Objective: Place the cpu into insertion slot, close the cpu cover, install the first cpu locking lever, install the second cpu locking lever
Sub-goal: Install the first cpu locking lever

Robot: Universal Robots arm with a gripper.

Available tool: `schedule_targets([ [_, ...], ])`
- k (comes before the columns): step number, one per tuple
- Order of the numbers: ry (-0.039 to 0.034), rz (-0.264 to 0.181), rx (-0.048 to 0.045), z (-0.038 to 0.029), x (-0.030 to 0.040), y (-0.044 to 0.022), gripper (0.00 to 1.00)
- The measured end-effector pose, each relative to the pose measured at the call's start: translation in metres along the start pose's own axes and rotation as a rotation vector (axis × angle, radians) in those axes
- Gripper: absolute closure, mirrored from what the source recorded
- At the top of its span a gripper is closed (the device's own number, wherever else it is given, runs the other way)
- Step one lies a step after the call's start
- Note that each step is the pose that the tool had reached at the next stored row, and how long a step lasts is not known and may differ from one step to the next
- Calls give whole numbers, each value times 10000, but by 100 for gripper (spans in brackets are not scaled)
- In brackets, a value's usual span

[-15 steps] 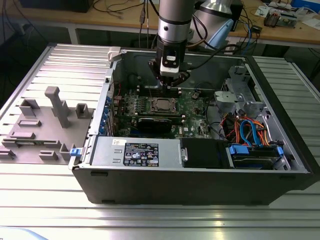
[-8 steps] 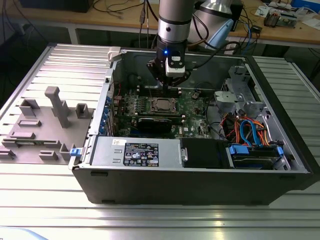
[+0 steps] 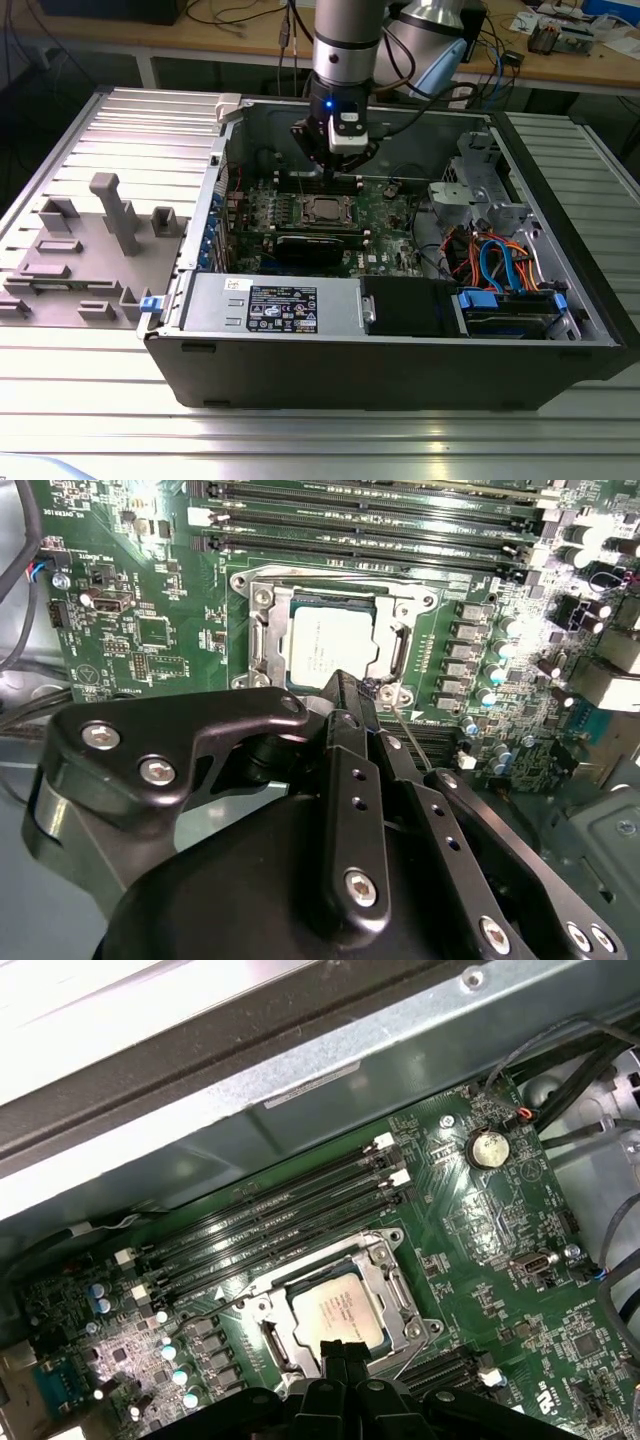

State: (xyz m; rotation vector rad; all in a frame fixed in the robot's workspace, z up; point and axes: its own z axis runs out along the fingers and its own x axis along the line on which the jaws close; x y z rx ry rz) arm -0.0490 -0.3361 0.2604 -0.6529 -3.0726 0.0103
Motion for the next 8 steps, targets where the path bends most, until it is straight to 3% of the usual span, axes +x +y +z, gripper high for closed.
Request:
schedule_targets([
  [8, 0, 2, 1, 0, 10, -5, 89],
])
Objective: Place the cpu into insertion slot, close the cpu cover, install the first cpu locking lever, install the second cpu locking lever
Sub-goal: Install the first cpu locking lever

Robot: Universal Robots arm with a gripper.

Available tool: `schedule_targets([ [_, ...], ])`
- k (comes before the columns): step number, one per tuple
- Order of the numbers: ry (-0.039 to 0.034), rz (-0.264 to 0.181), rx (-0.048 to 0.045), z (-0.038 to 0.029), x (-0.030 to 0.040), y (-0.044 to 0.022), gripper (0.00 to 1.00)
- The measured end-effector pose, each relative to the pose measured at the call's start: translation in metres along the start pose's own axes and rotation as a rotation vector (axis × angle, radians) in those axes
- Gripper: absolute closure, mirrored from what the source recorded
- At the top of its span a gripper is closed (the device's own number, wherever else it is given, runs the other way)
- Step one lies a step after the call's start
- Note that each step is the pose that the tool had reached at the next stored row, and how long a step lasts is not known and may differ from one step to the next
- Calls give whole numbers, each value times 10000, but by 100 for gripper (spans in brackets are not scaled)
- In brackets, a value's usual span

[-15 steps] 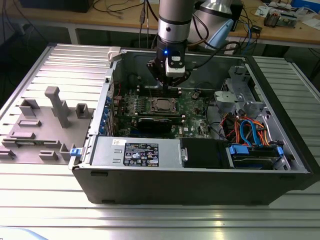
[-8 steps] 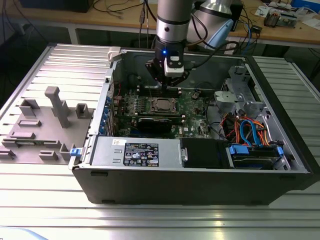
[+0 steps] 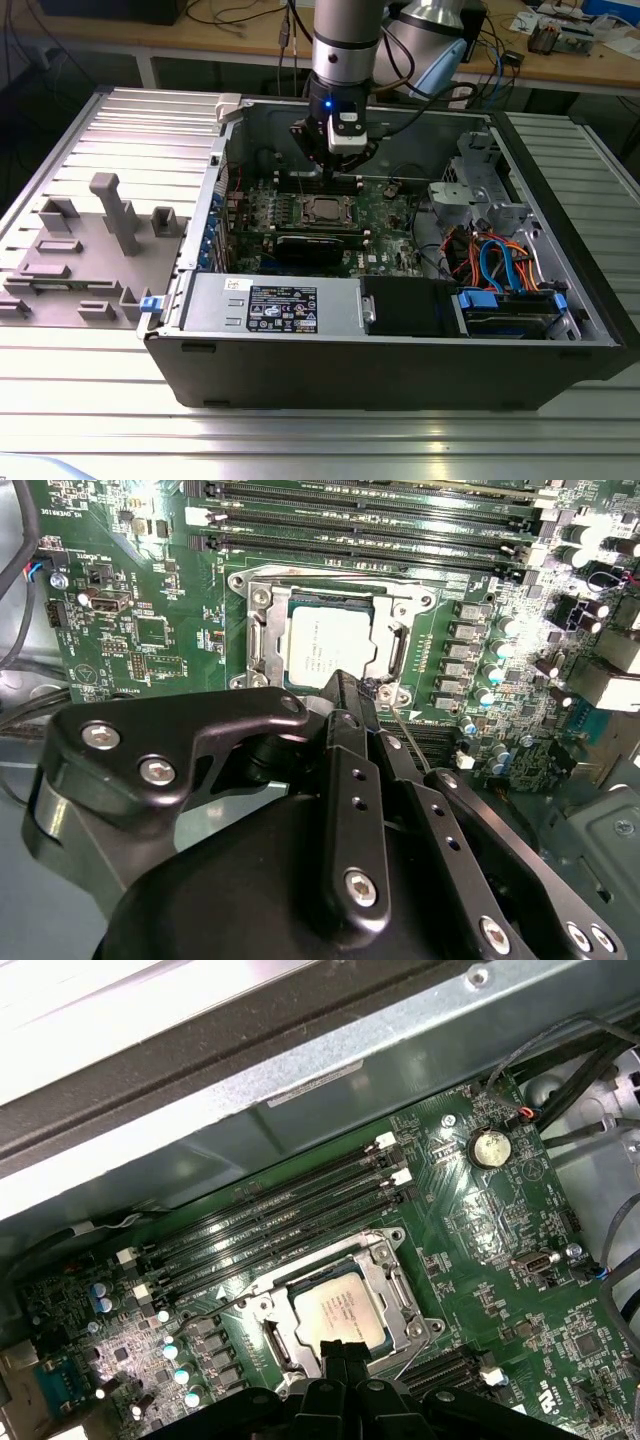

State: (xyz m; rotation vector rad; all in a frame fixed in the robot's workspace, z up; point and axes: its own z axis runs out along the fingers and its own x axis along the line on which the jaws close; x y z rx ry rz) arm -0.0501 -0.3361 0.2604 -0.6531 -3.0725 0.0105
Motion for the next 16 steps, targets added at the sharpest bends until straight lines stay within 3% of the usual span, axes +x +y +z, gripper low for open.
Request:
schedule_targets([
  [7, -2, -193, 0, 0, 1, -1, 89],
  [11, -6, -1062, 0, 1, 1, -1, 89],
  [12, -10, -1559, -1, 1, 1, -1, 89],
  [13, -12, -1763, -1, 2, 1, -1, 89],
  [16, -103, -2024, -30, 6, 7, -2, 89],
])
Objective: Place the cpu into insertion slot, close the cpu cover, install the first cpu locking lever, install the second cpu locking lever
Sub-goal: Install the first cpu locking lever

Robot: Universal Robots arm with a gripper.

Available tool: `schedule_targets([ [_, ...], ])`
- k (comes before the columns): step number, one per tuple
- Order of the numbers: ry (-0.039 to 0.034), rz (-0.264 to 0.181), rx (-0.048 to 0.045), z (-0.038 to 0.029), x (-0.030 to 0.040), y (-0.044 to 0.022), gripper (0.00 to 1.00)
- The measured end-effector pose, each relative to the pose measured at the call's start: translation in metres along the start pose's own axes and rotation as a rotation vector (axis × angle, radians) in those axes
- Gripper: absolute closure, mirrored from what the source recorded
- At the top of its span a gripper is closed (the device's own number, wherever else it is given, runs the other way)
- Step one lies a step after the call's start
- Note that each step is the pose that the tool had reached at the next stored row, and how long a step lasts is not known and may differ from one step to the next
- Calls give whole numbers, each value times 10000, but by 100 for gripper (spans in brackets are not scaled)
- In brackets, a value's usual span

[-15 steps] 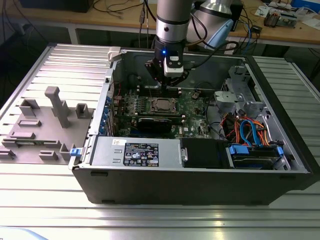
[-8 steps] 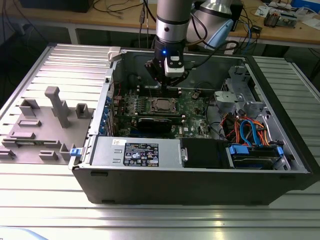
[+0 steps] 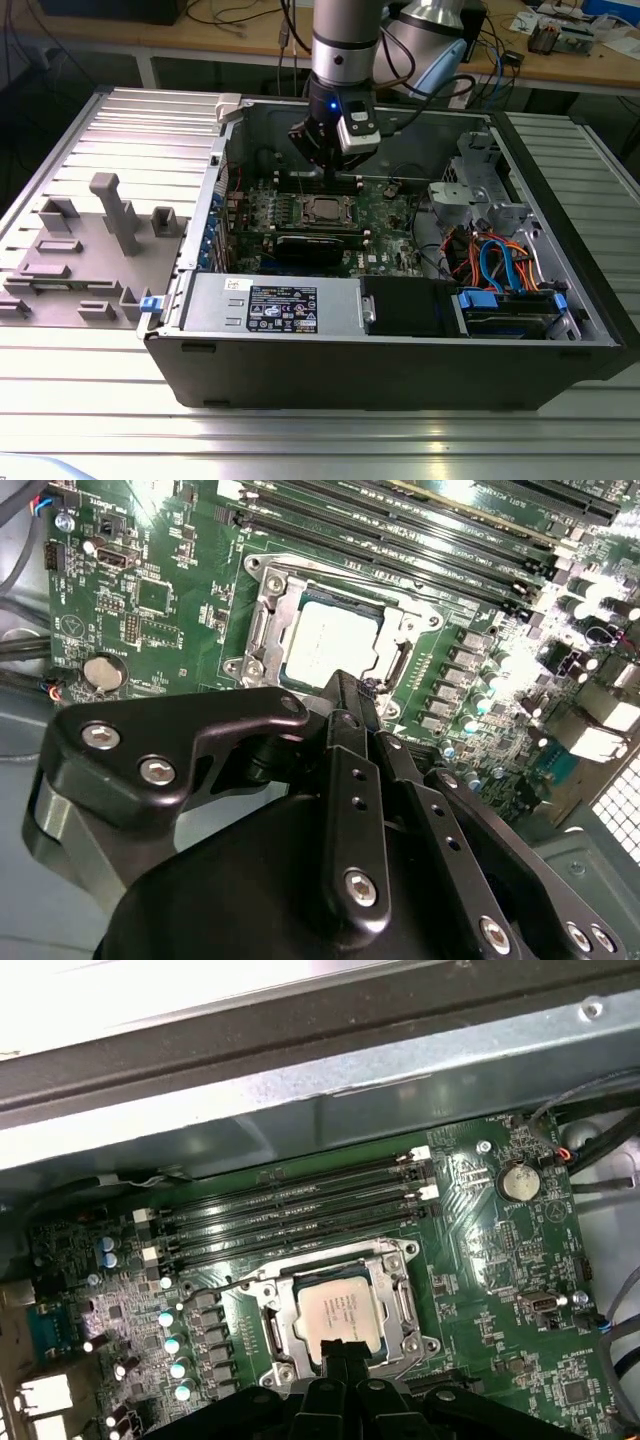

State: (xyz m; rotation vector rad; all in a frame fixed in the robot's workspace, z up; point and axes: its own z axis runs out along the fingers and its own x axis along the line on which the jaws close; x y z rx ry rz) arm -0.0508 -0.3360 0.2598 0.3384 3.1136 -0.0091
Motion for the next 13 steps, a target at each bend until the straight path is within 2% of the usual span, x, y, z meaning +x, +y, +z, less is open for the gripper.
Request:
schedule_targets([
  [3, -26, -239, -7, 1, 2, -1, 89],
  [5, -28, -656, -12, 4, 3, -1, 89],
  [10, -35, -2280, -29, 13, 3, -1, 89],
  [11, -36, -2497, -33, 15, 3, 0, 89],
  [13, -39, -2646, -38, 17, 25, -4, 89],
])
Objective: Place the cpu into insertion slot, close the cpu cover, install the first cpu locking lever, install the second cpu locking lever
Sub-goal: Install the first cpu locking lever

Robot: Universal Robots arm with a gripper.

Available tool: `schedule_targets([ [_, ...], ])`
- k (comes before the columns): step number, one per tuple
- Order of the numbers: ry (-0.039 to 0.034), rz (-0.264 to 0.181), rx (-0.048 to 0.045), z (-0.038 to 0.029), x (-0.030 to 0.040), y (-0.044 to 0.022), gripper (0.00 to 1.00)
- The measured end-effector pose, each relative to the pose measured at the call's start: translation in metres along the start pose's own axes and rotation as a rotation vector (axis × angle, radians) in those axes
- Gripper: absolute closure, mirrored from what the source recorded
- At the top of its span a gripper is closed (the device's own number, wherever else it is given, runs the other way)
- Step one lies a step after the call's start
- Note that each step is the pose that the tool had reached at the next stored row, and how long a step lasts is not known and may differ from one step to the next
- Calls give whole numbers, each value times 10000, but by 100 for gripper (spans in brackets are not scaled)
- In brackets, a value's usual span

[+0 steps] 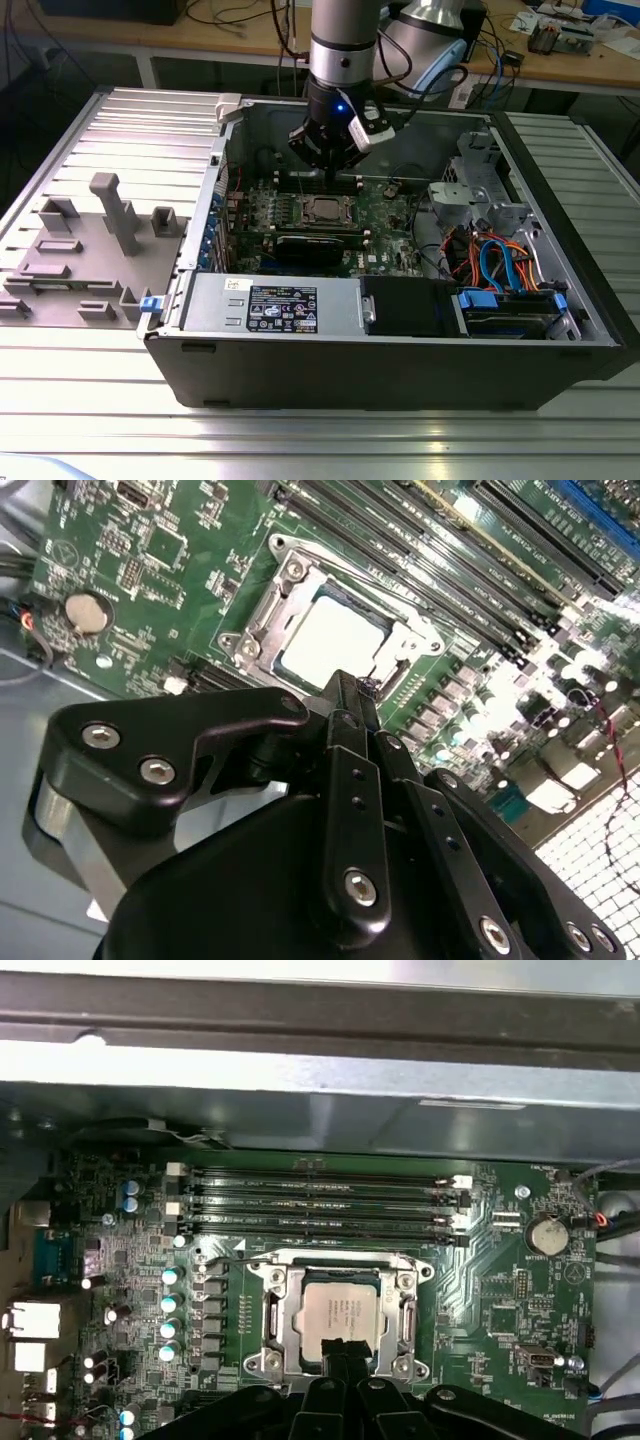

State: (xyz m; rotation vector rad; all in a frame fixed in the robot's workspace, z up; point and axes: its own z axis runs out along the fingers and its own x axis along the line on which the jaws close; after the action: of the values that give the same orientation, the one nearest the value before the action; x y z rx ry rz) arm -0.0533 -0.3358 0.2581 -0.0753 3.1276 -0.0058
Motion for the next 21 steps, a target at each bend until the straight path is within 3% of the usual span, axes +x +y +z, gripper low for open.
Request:
schedule_targets([
  [9, 0, -404, -5, 4, 151, 9, 89],
  [14, -1, -282, -7, 7, 314, 23, 89],
  [18, 3, -8, -2, 15, 359, 29, 89],
  [21, 1, 4, -15, 14, 469, 34, 89],
])
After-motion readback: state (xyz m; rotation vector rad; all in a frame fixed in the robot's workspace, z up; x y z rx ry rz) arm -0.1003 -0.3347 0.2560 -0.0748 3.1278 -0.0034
